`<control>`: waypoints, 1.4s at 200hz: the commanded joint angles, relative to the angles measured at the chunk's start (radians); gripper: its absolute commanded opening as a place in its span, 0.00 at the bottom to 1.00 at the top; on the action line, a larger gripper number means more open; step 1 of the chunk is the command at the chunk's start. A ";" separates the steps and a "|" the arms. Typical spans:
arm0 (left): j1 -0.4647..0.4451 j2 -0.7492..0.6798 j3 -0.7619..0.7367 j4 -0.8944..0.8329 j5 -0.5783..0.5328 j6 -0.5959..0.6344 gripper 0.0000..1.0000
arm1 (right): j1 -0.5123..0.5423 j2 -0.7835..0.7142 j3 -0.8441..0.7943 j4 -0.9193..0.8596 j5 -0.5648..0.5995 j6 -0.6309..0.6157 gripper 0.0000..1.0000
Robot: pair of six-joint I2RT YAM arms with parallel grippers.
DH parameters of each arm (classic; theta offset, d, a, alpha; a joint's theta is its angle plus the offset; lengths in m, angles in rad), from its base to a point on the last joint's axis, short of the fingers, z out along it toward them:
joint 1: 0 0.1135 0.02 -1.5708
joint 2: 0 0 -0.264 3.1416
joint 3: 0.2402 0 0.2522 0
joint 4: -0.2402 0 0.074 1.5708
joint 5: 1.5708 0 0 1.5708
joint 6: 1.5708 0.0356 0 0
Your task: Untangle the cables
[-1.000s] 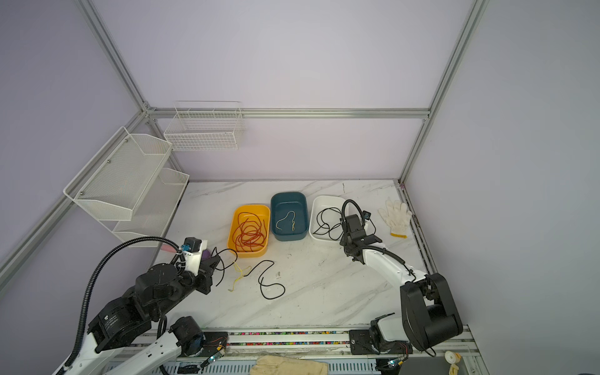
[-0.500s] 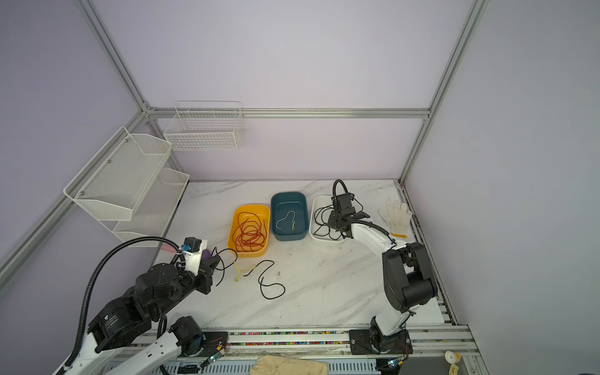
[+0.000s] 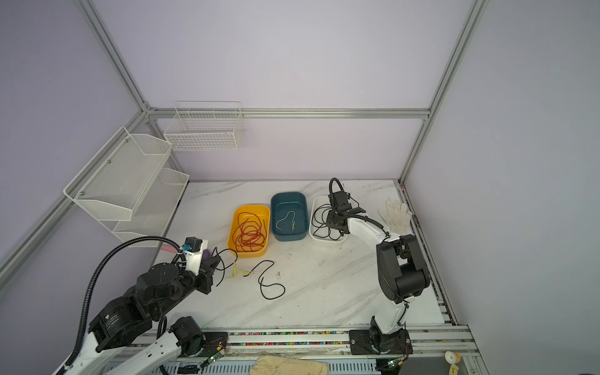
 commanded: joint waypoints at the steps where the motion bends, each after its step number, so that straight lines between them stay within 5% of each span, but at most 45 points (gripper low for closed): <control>1: 0.004 0.010 -0.023 0.038 -0.002 -0.005 0.00 | 0.005 -0.072 -0.014 -0.046 -0.003 -0.015 0.42; 49: 0.003 0.036 -0.018 0.040 0.012 0.004 0.00 | 0.007 -0.178 -0.023 -0.090 -0.025 -0.027 0.45; 78: 0.003 0.044 0.005 0.048 0.040 -0.004 0.00 | 0.039 -0.298 -0.100 -0.029 -0.176 -0.036 0.50; 134: 0.004 0.109 0.111 0.083 0.162 -0.046 0.00 | 0.298 -0.562 -0.370 0.327 -0.411 0.004 0.59; 185: 0.004 0.142 0.154 0.120 0.251 -0.108 0.00 | 0.538 -0.639 -0.534 0.598 -0.406 -0.053 0.63; 245: 0.005 0.138 0.181 0.159 0.327 -0.174 0.00 | 0.749 -0.487 -0.581 0.726 -0.190 -0.145 0.64; 280: 0.004 0.142 0.184 0.167 0.360 -0.198 0.00 | 0.783 -0.444 -0.595 0.774 -0.097 -0.181 0.64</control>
